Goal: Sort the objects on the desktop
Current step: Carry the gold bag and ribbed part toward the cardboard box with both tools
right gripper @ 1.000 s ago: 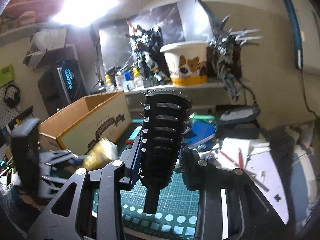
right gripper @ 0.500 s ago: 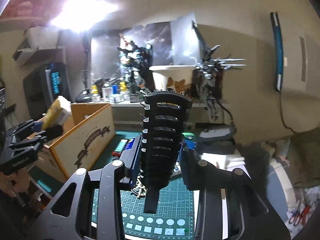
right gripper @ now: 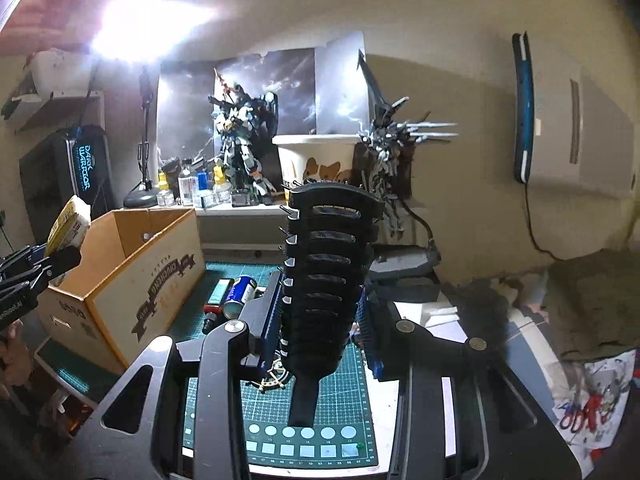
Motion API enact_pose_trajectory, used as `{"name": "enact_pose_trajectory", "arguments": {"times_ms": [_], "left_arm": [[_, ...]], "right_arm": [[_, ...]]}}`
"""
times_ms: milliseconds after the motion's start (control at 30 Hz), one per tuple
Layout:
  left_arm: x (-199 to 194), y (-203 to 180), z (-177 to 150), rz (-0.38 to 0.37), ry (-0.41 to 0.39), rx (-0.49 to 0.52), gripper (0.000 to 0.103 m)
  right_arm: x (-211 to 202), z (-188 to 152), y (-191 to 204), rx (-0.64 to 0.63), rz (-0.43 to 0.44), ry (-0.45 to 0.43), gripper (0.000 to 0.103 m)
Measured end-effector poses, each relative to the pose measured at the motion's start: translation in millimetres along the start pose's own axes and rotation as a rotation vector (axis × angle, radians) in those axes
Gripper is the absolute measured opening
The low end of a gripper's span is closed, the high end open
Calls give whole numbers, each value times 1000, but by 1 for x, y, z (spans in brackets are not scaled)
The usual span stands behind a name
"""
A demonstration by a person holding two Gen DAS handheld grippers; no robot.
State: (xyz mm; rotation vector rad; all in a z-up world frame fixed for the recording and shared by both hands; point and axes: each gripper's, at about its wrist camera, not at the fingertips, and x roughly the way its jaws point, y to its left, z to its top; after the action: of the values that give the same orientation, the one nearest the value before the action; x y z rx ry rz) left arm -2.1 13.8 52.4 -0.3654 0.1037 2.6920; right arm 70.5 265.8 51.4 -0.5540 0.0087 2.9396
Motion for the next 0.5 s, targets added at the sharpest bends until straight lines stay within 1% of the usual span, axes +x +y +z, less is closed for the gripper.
{"name": "enact_pose_trajectory", "arguments": {"times_ms": [100, 300, 500], "left_arm": [[-6, 3, 3, 7, -7, -12, 43], [-18, 13, 4, 64, -12, -26, 43], [-27, 25, 1, 107, 1, -42, 43]], "right_arm": [[0, 1, 7, -17, 10, -2, 33], [3, 3, 19, -37, 46, 3, 33], [9, 5, 36, -59, 91, 9, 33]]}}
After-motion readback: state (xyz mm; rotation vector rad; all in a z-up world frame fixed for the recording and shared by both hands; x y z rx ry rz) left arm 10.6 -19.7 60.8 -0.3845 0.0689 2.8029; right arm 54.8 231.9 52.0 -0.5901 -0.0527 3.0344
